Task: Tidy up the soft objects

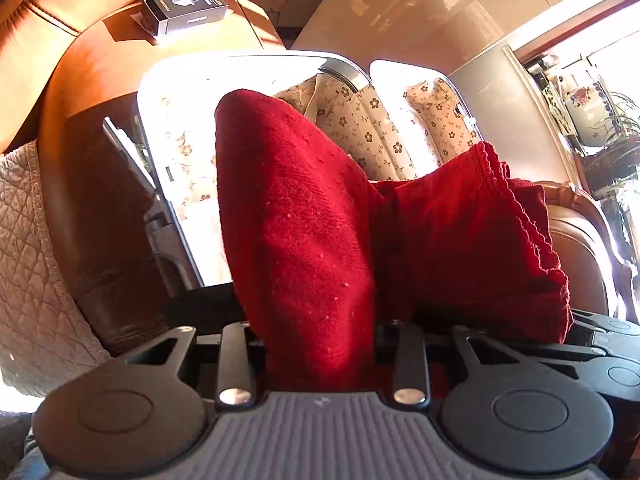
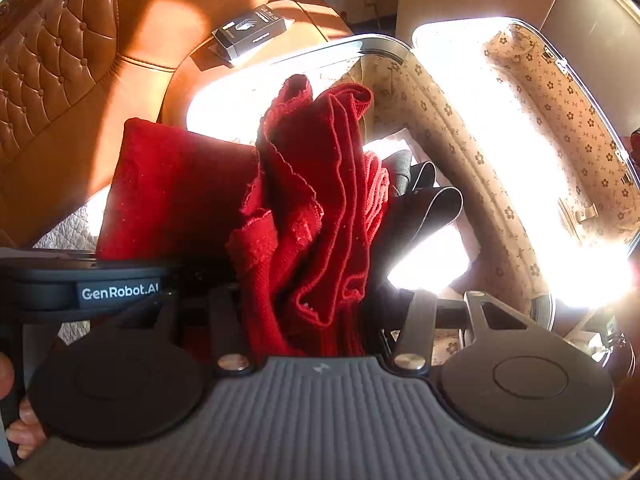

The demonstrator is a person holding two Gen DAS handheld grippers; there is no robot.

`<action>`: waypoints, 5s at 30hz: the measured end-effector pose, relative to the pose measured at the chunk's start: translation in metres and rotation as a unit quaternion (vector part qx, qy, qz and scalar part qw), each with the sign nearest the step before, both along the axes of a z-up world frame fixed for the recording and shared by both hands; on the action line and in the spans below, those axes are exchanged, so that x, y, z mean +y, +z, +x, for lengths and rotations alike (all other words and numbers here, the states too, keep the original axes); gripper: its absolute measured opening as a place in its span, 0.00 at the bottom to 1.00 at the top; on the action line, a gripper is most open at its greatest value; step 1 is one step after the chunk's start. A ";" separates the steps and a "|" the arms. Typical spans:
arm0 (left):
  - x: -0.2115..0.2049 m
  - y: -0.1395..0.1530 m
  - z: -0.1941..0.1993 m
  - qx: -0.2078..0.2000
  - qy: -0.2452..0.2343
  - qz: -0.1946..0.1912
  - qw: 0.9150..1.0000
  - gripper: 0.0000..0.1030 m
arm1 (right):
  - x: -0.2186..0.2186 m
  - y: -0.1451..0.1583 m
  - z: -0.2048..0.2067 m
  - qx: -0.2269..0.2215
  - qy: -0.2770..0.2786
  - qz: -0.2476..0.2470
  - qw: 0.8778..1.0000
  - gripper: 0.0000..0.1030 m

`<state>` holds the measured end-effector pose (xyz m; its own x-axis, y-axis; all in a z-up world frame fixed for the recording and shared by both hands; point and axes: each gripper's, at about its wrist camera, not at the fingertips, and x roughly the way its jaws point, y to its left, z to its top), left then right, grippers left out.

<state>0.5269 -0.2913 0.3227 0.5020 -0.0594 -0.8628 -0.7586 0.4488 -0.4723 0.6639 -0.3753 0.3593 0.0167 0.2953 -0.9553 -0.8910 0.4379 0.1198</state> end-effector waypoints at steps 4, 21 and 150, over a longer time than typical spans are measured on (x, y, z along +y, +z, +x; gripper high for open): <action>-0.010 -0.023 0.029 0.005 0.049 0.004 0.999 0.38 | 0.007 -0.021 0.037 0.000 0.055 -0.004 0.998 0.55; -0.009 -0.093 0.059 0.058 0.160 0.017 0.985 0.37 | 0.063 -0.109 0.082 0.021 0.224 -0.010 0.974 0.55; 0.072 -0.057 0.254 0.147 -0.437 0.226 0.858 0.95 | -0.018 -0.078 0.114 -0.030 -0.537 -0.019 0.843 0.88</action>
